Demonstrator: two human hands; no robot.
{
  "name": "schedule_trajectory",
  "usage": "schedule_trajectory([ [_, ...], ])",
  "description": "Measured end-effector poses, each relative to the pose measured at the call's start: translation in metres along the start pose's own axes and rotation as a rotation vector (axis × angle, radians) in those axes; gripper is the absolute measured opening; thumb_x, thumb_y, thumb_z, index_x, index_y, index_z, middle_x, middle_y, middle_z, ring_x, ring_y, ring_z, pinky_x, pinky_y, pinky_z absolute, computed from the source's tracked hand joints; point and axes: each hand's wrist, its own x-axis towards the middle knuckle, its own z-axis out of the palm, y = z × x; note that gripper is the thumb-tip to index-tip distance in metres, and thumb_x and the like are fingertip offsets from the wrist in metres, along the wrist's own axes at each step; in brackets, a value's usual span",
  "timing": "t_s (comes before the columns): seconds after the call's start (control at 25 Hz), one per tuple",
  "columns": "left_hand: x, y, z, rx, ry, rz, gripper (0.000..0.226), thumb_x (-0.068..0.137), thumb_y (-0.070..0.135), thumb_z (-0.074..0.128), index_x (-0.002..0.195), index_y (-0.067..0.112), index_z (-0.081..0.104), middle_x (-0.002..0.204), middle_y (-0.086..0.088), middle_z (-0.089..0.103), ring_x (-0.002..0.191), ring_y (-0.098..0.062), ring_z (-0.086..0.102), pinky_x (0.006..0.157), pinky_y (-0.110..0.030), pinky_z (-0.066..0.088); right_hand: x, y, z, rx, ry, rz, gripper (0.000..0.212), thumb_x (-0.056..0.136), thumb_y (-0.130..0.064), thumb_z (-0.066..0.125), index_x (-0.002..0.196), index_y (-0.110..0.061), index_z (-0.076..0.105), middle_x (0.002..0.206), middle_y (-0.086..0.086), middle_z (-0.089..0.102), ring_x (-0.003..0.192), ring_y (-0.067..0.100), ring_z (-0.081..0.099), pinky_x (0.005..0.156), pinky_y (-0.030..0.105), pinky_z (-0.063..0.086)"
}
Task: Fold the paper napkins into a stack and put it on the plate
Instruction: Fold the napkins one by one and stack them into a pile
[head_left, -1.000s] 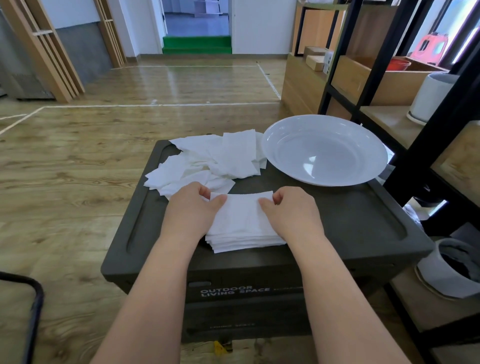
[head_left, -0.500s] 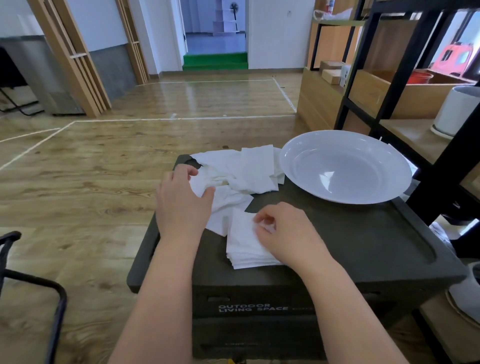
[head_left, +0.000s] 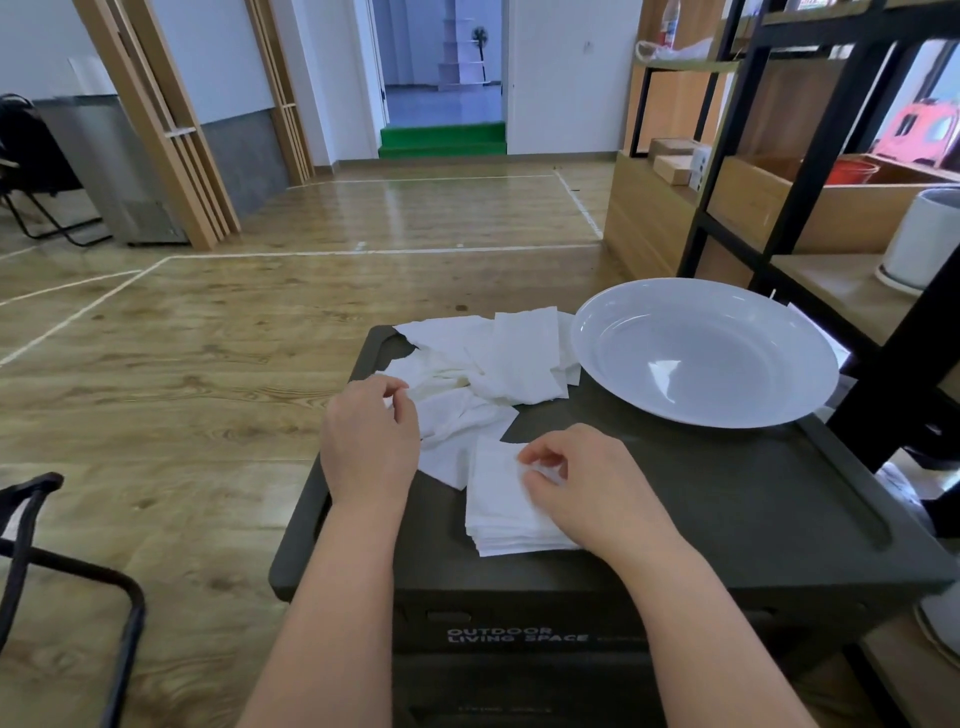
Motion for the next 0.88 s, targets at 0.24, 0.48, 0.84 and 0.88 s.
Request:
schedule_trajectory([
  [0.24, 0.009, 0.025, -0.052, -0.404, -0.175, 0.085, 0.013, 0.083, 0.027, 0.048, 0.078, 0.030, 0.060, 0.065, 0.017, 0.056, 0.056, -0.003, 0.047, 0.052, -0.017, 0.040, -0.004, -0.015, -0.016, 0.295, 0.342, -0.132, 0.027, 0.084, -0.031, 0.063, 0.110, -0.039, 0.058, 0.097, -0.024, 0.058, 0.093, -0.008, 0.052, 0.069, 0.004, 0.040],
  [0.48, -0.002, 0.051, -0.065, -0.855, -0.625, -0.082, 0.016, 0.079, 0.027, 0.050, 0.069, 0.025, 0.063, 0.062, 0.008, 0.054, 0.055, -0.011, 0.046, 0.055, -0.031, 0.033, -0.007, -0.023, -0.026, 0.680, 0.079, -0.014, 0.040, 0.078, -0.046, 0.069, 0.116, -0.044, 0.055, 0.112, -0.028, 0.061, 0.101, -0.011, 0.055, 0.074, 0.009, 0.045],
  [0.84, -0.018, 0.050, -0.034, -0.530, -0.676, -0.149, 0.019, 0.088, 0.034, 0.063, 0.077, 0.021, 0.072, 0.066, 0.014, 0.072, 0.052, 0.001, 0.060, 0.052, -0.012, 0.045, 0.000, -0.003, -0.035, 0.649, 0.158, 0.215, 0.024, 0.082, -0.037, 0.066, 0.076, -0.014, 0.070, 0.078, 0.000, 0.073, 0.072, 0.017, 0.068, 0.067, 0.033, 0.056],
  [0.88, -0.018, 0.047, -0.031, -0.458, -0.676, -0.153, 0.026, 0.088, 0.033, 0.063, 0.068, 0.016, 0.067, 0.053, 0.013, 0.065, 0.042, 0.000, 0.052, 0.046, -0.011, 0.040, 0.001, 0.000, -0.034, 0.570, 0.186, 0.220, 0.032, 0.083, -0.036, 0.064, 0.072, -0.006, 0.065, 0.070, 0.006, 0.068, 0.064, 0.023, 0.062, 0.062, 0.033, 0.050],
])
